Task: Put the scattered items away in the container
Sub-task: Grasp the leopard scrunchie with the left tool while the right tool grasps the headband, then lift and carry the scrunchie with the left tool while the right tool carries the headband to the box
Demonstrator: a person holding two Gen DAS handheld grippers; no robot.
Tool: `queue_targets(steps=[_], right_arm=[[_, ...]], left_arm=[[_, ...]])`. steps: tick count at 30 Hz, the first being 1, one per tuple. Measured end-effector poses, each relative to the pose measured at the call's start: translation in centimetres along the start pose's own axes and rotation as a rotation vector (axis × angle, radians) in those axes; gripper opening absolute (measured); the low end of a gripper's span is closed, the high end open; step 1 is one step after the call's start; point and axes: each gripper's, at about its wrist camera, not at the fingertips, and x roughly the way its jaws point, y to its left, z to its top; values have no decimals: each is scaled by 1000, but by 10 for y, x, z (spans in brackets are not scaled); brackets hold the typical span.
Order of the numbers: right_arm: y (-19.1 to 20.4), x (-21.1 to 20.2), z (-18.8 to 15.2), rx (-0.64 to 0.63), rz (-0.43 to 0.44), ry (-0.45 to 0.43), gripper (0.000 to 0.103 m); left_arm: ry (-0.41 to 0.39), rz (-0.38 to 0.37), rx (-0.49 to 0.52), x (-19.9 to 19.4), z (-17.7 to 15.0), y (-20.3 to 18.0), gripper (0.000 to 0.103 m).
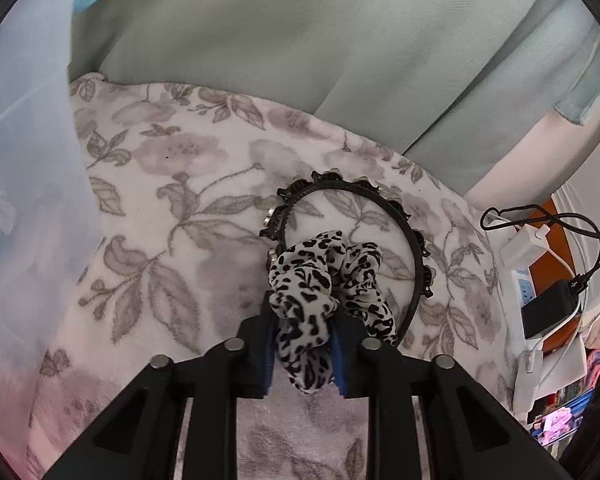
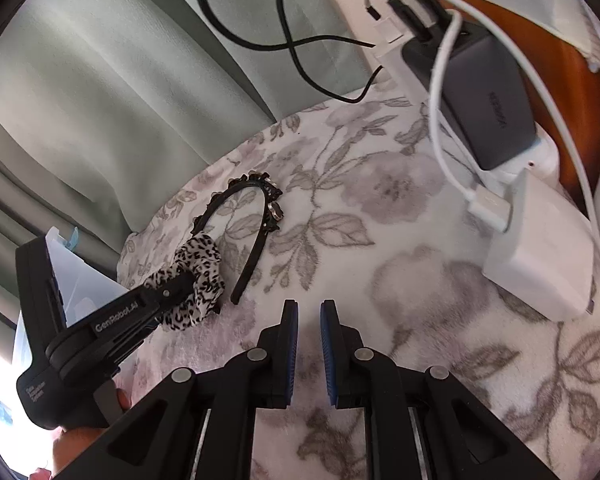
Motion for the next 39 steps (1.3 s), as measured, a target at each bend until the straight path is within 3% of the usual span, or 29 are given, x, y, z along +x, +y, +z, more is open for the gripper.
queue_targets(steps=[3, 7, 16, 24, 29, 31, 39], right_arm=[[7, 6, 8, -7, -9, 8, 17], [19, 20, 19, -45, -16, 11, 44], [47, 66, 47, -167, -124, 31, 46], [71, 81, 46, -303, -278, 25, 45], [81, 84, 41, -380, -359, 24, 34], [82, 82, 39, -397, -364, 34, 26], [55, 39, 16, -267, -288, 89, 18]], left_arm=[[-5, 1, -2, -11, -2, 6, 22], [-33, 50, 35, -30, -10, 13, 22], [-11, 110, 80, -40, -27, 34, 22], [15, 91, 64, -39, -29, 40, 22], [42, 95, 56, -44, -32, 37, 22], [37, 97, 59, -50, -33, 34, 22], [48, 84, 65, -73, -45, 23, 22]])
